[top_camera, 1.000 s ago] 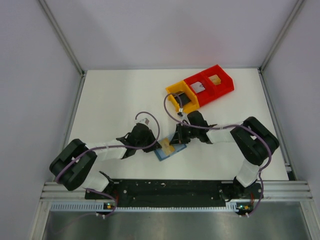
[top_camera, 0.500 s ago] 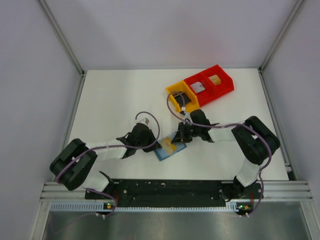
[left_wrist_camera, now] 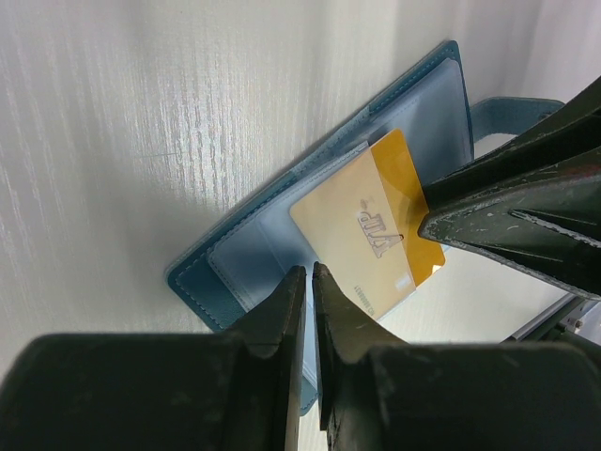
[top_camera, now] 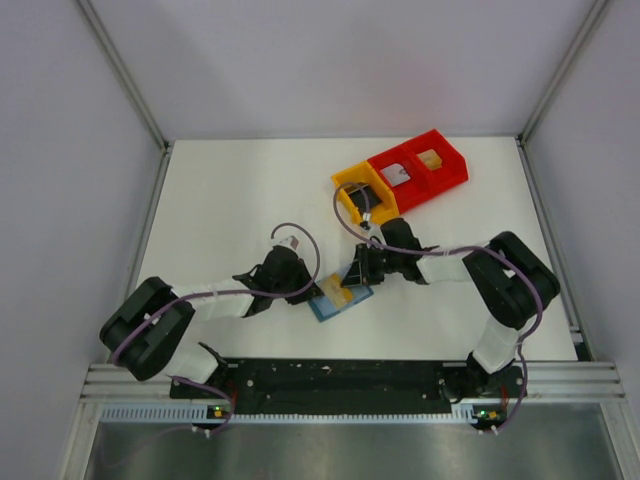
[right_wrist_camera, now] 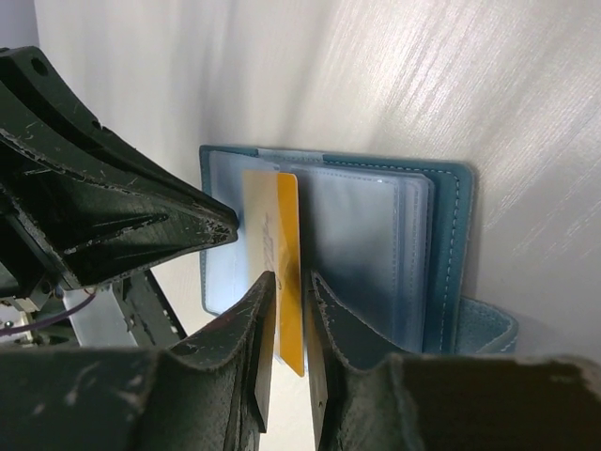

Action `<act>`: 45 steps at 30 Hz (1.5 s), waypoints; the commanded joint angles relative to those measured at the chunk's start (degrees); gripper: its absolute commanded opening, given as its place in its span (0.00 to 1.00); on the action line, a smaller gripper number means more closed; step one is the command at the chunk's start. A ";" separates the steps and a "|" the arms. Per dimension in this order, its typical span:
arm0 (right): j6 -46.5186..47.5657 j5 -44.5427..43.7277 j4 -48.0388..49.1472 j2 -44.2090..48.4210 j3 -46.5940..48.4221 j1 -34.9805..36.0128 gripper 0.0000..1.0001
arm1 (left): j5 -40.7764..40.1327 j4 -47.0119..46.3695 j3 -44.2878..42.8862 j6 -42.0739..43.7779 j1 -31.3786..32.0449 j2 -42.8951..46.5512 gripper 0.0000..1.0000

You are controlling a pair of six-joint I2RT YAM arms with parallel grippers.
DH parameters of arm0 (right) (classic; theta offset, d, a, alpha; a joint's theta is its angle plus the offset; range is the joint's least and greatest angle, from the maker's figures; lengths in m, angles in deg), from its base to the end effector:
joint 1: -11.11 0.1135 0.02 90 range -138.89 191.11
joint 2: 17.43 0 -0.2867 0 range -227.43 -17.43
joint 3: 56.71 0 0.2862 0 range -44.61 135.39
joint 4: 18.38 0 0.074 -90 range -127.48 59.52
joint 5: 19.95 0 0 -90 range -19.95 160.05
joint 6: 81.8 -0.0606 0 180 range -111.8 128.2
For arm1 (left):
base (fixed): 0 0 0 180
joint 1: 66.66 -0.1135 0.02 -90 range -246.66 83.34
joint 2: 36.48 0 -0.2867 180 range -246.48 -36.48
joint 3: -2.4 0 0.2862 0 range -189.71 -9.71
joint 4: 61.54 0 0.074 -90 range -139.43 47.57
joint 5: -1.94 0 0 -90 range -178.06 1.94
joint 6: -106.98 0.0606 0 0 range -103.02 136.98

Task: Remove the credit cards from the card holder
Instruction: Remove the credit card from the card holder.

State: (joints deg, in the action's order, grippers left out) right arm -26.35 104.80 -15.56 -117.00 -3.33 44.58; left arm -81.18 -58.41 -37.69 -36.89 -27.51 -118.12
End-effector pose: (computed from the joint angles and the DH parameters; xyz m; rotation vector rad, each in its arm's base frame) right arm 0.2777 0.2250 0.1047 -0.3141 2.5075 1.2533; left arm 0.2187 -0.1874 0.1130 -0.2623 2.5288 -0.8750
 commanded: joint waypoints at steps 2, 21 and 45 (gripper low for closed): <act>1.24 0.41 1.51 -2.38 0.03 -0.87 0.20 | -1.69 5.19 0.39 1.92 0.04 -1.67 0.13; 2.37 -0.37 -0.59 -1.34 -1.11 -4.46 0.00 | -1.51 4.75 1.18 1.57 -0.05 -1.15 0.12; 0.11 -10.75 -10.80 28.10 -2.69 -8.25 0.00 | -6.35 5.47 1.26 7.11 0.04 22.21 0.74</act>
State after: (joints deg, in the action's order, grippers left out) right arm -22.42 95.46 -29.53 -95.49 -4.89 36.82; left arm -85.31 -51.04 -37.02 -32.15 -27.53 -102.69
